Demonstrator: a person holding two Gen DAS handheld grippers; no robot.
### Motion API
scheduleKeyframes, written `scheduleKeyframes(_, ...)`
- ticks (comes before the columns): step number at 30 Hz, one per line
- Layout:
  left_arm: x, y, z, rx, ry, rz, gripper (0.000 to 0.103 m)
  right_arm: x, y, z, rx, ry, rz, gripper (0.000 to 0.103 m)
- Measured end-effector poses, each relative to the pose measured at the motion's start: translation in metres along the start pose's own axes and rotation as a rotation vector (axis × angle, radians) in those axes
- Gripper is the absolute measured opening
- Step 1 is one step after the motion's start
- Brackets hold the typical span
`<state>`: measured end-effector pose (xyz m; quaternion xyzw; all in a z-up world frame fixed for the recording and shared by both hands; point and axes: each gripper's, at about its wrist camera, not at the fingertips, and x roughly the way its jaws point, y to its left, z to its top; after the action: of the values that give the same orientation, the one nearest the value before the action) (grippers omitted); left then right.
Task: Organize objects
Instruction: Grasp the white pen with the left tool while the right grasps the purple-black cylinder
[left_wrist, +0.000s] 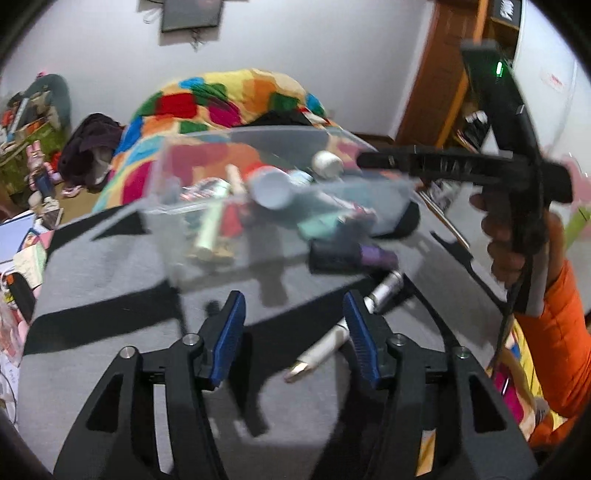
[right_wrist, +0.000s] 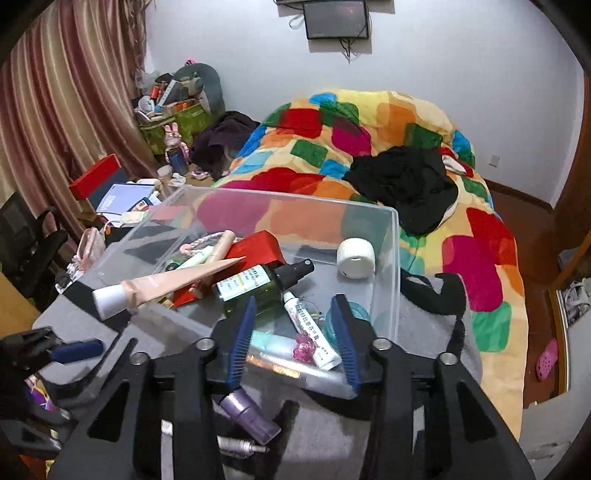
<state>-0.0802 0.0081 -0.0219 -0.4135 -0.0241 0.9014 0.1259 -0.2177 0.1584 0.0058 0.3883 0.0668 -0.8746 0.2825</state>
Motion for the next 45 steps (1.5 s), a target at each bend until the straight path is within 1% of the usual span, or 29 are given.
scheduleKeyframes(1,0.005,-0.005,-0.001,0.016,0.015,-0.011,0.061,-0.006,0.0,-0.002,-0.003,-0.012,0.011,0.044)
scheduleKeyframes(6,0.027,-0.023,-0.005,0.082,0.089,-0.027,0.061,-0.026,0.004,-0.013,-0.028,-0.039,0.031,0.045)
scheduleKeyframes(9,0.037,-0.028,-0.008,0.101,0.119,-0.04,0.06,-0.034,0.002,-0.026,-0.029,-0.051,0.018,0.045)
scheduleKeyframes(10,0.038,-0.029,-0.01,0.107,0.119,-0.04,0.057,-0.035,0.0,-0.029,-0.026,-0.051,0.015,0.045)
scheduleKeyframes(11,0.036,-0.031,-0.012,0.118,0.102,-0.036,0.054,-0.036,-0.002,-0.034,-0.019,-0.048,0.019,0.045)
scheduleKeyframes(12,0.036,-0.031,-0.013,0.121,0.102,-0.046,0.045,-0.035,-0.003,-0.037,-0.017,-0.045,0.024,0.045)
scheduleKeyframes(14,0.032,-0.029,-0.014,0.121,0.095,-0.067,0.037,-0.029,-0.003,-0.046,-0.03,-0.017,0.053,0.045)
scheduleKeyframes(15,0.031,-0.028,-0.015,0.119,0.096,-0.078,0.03,-0.025,-0.002,-0.049,-0.041,0.0,0.058,0.045)
scheduleKeyframes(16,0.029,-0.027,-0.016,0.118,0.093,-0.086,0.026,-0.018,0.0,-0.052,-0.055,0.022,0.065,0.045)
scheduleKeyframes(18,0.026,-0.025,-0.018,0.111,0.09,-0.097,0.023,-0.003,0.007,-0.056,-0.088,0.07,0.105,0.044)
scheduleKeyframes(21,0.021,-0.022,-0.022,0.101,0.092,-0.112,0.018,0.012,0.017,-0.059,-0.13,0.11,0.128,0.044)
scheduleKeyframes(22,0.019,-0.021,-0.024,0.098,0.092,-0.114,0.017,0.017,0.021,-0.06,-0.143,0.127,0.133,0.041)
scheduleKeyframes(24,0.013,-0.018,-0.029,0.093,0.089,-0.112,0.016,0.024,0.027,-0.06,-0.166,0.148,0.135,0.035)
scheduleKeyframes(27,0.003,-0.013,-0.038,0.073,0.079,-0.097,0.014,0.022,0.029,-0.061,-0.181,0.148,0.138,0.028)
scheduleKeyframes(30,-0.006,-0.005,-0.045,0.043,0.073,-0.062,0.011,0.016,0.026,-0.065,-0.176,0.147,0.13,0.025)
scheduleKeyframes(33,-0.015,0.004,-0.051,0.003,0.067,-0.034,0.011,0.008,0.022,-0.071,-0.178,0.143,0.103,0.022)
scheduleKeyframes(37,-0.02,0.012,-0.054,-0.027,0.055,-0.007,0.011,-0.005,0.015,-0.083,-0.148,0.153,0.119,0.017)
scheduleKeyframes(39,-0.018,0.011,-0.053,-0.026,0.05,0.003,0.011,-0.011,0.016,-0.089,-0.15,0.157,0.141,0.017)
scheduleKeyframes(42,-0.012,0.007,-0.048,-0.017,0.045,0.011,0.013,-0.015,0.018,-0.091,-0.148,0.152,0.15,0.017)
scheduleKeyframes(43,-0.008,0.006,-0.046,-0.014,0.045,0.015,0.015,-0.014,0.018,-0.089,-0.136,0.152,0.157,0.018)
scheduleKeyframes(44,-0.005,0.005,-0.043,-0.012,0.043,0.021,0.015,-0.013,0.018,-0.088,-0.122,0.151,0.161,0.019)
scheduleKeyframes(45,-0.002,0.004,-0.041,-0.009,0.041,0.026,0.015,-0.011,0.018,-0.087,-0.111,0.151,0.16,0.024)
